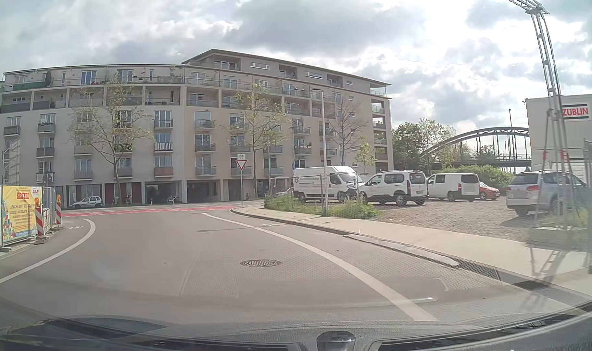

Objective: Follow the waypoints while adhering to traffic rules and regulations

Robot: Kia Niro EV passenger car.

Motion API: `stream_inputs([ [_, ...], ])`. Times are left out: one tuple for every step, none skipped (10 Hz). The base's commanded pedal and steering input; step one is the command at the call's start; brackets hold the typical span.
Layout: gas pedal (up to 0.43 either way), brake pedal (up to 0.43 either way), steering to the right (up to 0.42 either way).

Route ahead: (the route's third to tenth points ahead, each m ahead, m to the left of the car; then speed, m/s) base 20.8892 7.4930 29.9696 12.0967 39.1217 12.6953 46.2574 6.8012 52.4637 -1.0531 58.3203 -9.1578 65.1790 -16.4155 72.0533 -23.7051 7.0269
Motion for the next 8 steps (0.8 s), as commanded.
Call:
stream_inputs([
  [0.0,0.0,-0.121],
  [0.0,0.0,-0.12],
  [0.0,0.0,-0.12],
  [0.0,0.0,-0.12],
  [0.0,0.0,-0.12],
  [0.0,0.0,-0.12],
  [0.0,0.0,-0.12],
  [0.0,0.0,-0.119],
])
